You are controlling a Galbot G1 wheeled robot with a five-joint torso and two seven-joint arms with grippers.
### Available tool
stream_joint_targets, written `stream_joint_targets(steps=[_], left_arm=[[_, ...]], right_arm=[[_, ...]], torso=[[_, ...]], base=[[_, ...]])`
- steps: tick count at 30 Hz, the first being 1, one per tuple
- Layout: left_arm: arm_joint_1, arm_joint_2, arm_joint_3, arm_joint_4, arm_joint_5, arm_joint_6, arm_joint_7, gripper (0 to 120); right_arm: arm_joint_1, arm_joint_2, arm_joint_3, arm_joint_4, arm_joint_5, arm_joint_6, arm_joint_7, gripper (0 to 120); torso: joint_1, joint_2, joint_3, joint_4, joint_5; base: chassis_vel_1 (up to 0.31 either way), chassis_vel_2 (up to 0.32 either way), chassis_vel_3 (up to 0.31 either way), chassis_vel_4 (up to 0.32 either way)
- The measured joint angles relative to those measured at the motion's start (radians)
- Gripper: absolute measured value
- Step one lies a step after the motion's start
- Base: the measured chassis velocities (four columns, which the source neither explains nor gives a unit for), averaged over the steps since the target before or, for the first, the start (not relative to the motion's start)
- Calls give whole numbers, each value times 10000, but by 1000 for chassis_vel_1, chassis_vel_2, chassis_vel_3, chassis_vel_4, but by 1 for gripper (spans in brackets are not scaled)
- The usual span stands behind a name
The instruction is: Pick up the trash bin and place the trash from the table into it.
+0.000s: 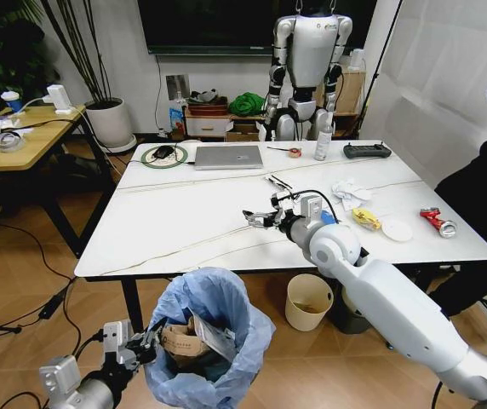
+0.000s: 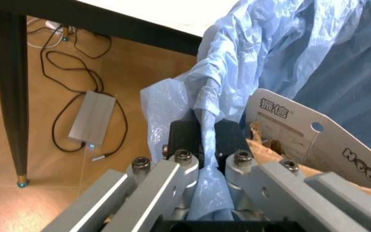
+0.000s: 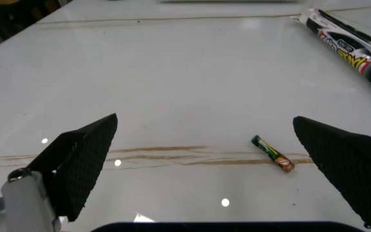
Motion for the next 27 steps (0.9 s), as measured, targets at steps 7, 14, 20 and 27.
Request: stream_joint_targets(steps=[7, 14, 20, 27], left_arm=[[-38, -2, 11, 30, -16, -5, -3, 0], [-44, 28, -46, 41, -86, -15, -12, 0], [-50, 39, -74, 44, -130, -23, -14, 0], [-70, 59, -74, 56, -159, -28, -13, 0]], right_arm=[[116, 270, 34, -969, -712, 124, -608, 100], [265, 655, -170, -1480, -1014, 201, -726, 97], [374, 675, -271, -1709, -1117, 302, -836, 92], [433, 590, -244, -1900, -1213, 342, -882, 91]], torso=[[0, 0, 0, 1, 1], [-2, 0, -1, 3, 1], [-2, 0, -1, 1, 1], [-2, 0, -1, 1, 1]], base=[[0, 0, 0, 0], [0, 0, 0, 0], [0, 0, 0, 0], [0, 0, 0, 0]])
